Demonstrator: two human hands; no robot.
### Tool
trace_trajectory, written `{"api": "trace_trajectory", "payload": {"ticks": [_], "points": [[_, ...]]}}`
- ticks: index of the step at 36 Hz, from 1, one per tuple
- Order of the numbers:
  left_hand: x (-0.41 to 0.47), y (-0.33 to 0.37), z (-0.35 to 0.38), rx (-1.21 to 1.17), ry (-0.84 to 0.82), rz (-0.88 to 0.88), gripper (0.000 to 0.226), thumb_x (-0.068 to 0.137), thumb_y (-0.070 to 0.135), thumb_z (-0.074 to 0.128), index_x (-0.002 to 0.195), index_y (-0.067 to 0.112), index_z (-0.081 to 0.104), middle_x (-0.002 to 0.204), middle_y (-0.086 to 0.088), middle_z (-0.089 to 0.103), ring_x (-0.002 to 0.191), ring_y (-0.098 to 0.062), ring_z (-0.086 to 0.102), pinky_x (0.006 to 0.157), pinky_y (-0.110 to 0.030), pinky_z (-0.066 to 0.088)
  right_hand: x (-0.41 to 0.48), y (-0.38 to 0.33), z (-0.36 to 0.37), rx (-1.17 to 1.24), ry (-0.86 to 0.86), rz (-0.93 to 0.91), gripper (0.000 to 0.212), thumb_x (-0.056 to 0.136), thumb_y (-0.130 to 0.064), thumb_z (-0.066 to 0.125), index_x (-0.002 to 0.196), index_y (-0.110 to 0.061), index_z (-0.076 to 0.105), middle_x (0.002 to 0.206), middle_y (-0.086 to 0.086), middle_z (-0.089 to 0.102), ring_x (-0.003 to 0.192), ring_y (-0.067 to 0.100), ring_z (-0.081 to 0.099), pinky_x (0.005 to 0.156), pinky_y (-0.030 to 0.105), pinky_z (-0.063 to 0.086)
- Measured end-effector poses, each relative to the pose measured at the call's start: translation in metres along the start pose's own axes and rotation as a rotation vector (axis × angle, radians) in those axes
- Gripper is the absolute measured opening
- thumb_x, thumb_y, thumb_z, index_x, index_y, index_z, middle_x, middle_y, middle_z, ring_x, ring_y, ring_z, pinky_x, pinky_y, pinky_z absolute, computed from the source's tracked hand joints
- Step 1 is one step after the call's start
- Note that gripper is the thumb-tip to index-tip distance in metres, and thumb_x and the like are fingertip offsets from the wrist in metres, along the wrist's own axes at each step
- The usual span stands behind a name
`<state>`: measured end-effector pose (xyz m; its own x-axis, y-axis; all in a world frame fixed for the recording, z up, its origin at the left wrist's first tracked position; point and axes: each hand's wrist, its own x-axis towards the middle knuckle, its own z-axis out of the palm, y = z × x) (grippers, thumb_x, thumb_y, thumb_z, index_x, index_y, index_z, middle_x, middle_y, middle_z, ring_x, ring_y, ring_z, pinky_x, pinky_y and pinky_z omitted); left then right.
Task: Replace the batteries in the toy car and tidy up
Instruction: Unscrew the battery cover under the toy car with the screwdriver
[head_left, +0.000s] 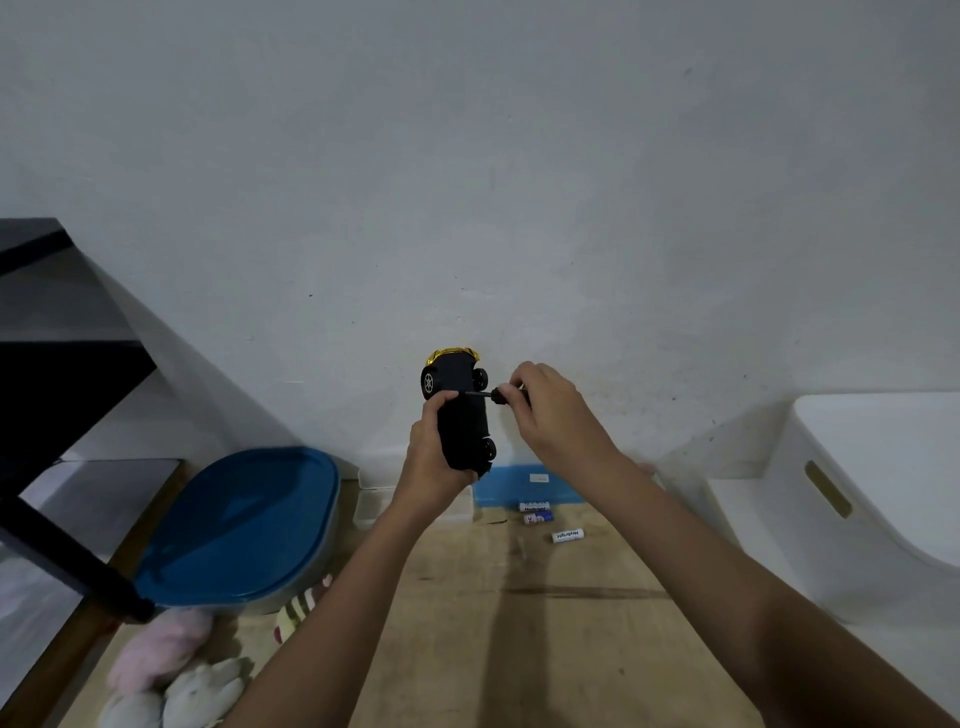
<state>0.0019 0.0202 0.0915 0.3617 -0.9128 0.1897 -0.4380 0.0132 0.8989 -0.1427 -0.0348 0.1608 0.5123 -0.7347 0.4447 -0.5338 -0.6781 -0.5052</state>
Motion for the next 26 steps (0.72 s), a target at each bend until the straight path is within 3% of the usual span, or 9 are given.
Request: {"api": "trace_trajectory", "payload": {"ticks": [5, 7, 11, 14, 17, 19, 22, 24, 26], "points": [[-0.004, -0.002, 0.000, -0.007, -0.012, -0.014, 0.094, 0.058, -0.005, 0.080, 0.125, 0.038, 0.031, 0.121, -0.006, 0.046, 0.100, -0.022, 0.055, 0.076, -0.038, 0.057, 0.006, -0.001, -0.002, 0.091, 0.023, -0.068, 0.008, 0.089, -0.003, 0.056, 0.087, -0.004, 0.063, 0.088, 0.003, 0.049, 0.082, 0.018, 0.046, 0.069, 0.018, 0.036], [-0.005, 0.000, 0.001, 0.013, -0.012, -0.008, 0.093, 0.059, -0.004, 0.080, 0.128, 0.033, 0.031, 0.121, -0.004, 0.045, 0.099, -0.019, 0.053, 0.075, -0.032, 0.056, 0.006, -0.003, -0.003, 0.111, 0.020, -0.098, 0.014, 0.086, 0.002, 0.056, 0.091, -0.007, 0.066, 0.095, 0.005, 0.053, 0.091, 0.018, 0.043, 0.074, 0.015, 0.036], [-0.008, 0.003, 0.002, -0.033, -0.008, -0.024, 0.092, 0.060, -0.007, 0.080, 0.131, 0.026, 0.031, 0.119, -0.002, 0.046, 0.096, -0.013, 0.052, 0.066, -0.017, 0.051, 0.007, -0.012, -0.006, 0.076, -0.056, 0.064, 0.035, 0.097, -0.030, 0.044, 0.125, -0.009, 0.045, 0.108, 0.008, 0.050, 0.092, 0.022, 0.055, 0.078, 0.034, 0.050], [-0.011, 0.005, 0.001, -0.081, -0.028, -0.023, 0.092, 0.060, -0.009, 0.079, 0.129, 0.028, 0.031, 0.119, -0.002, 0.047, 0.095, -0.014, 0.055, 0.067, -0.020, 0.053, 0.010, -0.012, -0.010, -0.082, -0.030, 0.055, 0.030, 0.098, -0.029, 0.040, 0.103, -0.002, 0.053, 0.089, 0.012, 0.059, 0.075, 0.028, 0.057, 0.068, 0.040, 0.050], [-0.012, 0.010, 0.001, -0.136, -0.033, -0.010, 0.090, 0.061, -0.013, 0.077, 0.125, 0.030, 0.031, 0.115, 0.001, 0.048, 0.093, -0.012, 0.056, 0.066, -0.015, 0.052, 0.007, -0.011, -0.010, 0.012, 0.005, -0.101, 0.012, 0.091, -0.002, 0.048, 0.091, -0.002, 0.059, 0.088, 0.009, 0.053, 0.076, 0.024, 0.051, 0.067, 0.032, 0.043], [-0.012, 0.013, 0.000, -0.149, -0.029, -0.002, 0.089, 0.062, -0.013, 0.077, 0.125, 0.029, 0.030, 0.113, 0.003, 0.047, 0.092, -0.009, 0.055, 0.064, -0.009, 0.049, 0.007, -0.010, -0.011, 0.055, 0.006, -0.137, 0.013, 0.087, 0.005, 0.051, 0.091, -0.003, 0.060, 0.093, 0.009, 0.052, 0.082, 0.025, 0.053, 0.072, 0.033, 0.047], [-0.012, 0.015, -0.003, -0.164, -0.016, 0.005, 0.089, 0.062, -0.012, 0.077, 0.123, 0.031, 0.030, 0.114, 0.006, 0.045, 0.094, -0.007, 0.054, 0.064, -0.007, 0.048, 0.008, -0.014, -0.014, 0.062, -0.026, -0.017, 0.018, 0.093, -0.019, 0.052, 0.106, -0.006, 0.054, 0.108, 0.008, 0.047, 0.088, 0.022, 0.056, 0.078, 0.033, 0.050], [-0.013, 0.015, -0.004, -0.162, -0.026, 0.011, 0.088, 0.062, -0.012, 0.077, 0.123, 0.033, 0.030, 0.114, 0.006, 0.046, 0.094, -0.008, 0.055, 0.064, -0.009, 0.050, 0.012, -0.014, -0.016, -0.044, -0.063, 0.113, 0.029, 0.097, -0.031, 0.042, 0.101, -0.004, 0.051, 0.103, 0.010, 0.052, 0.077, 0.026, 0.061, 0.071, 0.038, 0.051], [-0.014, 0.014, -0.004, -0.169, -0.039, 0.002, 0.088, 0.062, -0.013, 0.076, 0.122, 0.034, 0.031, 0.111, 0.008, 0.048, 0.092, -0.009, 0.056, 0.064, -0.012, 0.052, 0.014, -0.013, -0.017, -0.059, -0.035, 0.102, 0.027, 0.098, -0.025, 0.042, 0.091, -0.003, 0.055, 0.093, 0.011, 0.058, 0.070, 0.027, 0.061, 0.068, 0.039, 0.052]]}}
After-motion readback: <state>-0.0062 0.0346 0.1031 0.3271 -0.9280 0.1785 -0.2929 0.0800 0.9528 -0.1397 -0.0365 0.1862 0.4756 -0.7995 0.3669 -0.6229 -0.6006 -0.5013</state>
